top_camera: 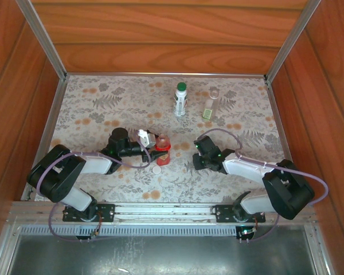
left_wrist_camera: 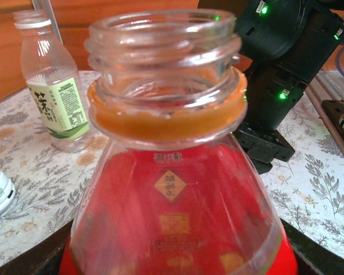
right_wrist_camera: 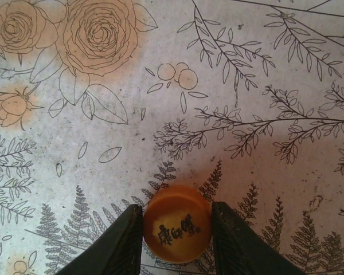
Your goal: Screw on the bottle caps
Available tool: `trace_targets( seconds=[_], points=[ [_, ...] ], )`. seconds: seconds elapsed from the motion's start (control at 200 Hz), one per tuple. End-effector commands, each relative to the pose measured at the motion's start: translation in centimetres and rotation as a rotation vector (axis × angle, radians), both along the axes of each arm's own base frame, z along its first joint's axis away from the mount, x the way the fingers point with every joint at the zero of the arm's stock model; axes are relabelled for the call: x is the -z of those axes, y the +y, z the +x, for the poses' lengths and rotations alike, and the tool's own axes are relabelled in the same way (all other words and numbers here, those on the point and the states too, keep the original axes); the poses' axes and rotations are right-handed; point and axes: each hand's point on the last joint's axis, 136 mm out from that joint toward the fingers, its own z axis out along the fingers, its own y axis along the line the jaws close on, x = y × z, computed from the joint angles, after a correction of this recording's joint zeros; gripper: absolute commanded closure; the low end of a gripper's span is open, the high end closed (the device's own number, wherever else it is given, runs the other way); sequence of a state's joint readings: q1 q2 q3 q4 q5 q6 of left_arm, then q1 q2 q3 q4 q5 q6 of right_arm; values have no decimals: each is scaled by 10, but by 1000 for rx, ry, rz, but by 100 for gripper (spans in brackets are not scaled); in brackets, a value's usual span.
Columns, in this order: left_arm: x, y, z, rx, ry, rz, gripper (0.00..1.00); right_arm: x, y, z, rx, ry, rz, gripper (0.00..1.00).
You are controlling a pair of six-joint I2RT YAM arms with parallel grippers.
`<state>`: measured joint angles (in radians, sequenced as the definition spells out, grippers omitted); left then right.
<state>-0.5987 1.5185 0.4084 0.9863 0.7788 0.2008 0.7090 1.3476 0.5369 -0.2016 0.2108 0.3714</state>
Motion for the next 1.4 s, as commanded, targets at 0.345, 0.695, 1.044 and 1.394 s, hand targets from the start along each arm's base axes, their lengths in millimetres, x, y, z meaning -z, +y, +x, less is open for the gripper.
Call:
trace_targets(
  seconds=[0.345, 0.695, 1.044, 1.394],
  points=[
    [7, 0, -2, -5, 22, 8, 36, -43, 10, -3, -65, 9, 3, 66],
    [8, 0, -1, -4, 24, 10, 36, -115, 38, -8, -168, 65, 34, 66],
    [10, -1, -1, 0, 28, 14, 36, -185, 69, -4, -291, 38, 58, 65],
    [13, -1, -1, 6, 19, 22, 36, -231, 113, -1, -442, -14, 90, 65]
  ],
)
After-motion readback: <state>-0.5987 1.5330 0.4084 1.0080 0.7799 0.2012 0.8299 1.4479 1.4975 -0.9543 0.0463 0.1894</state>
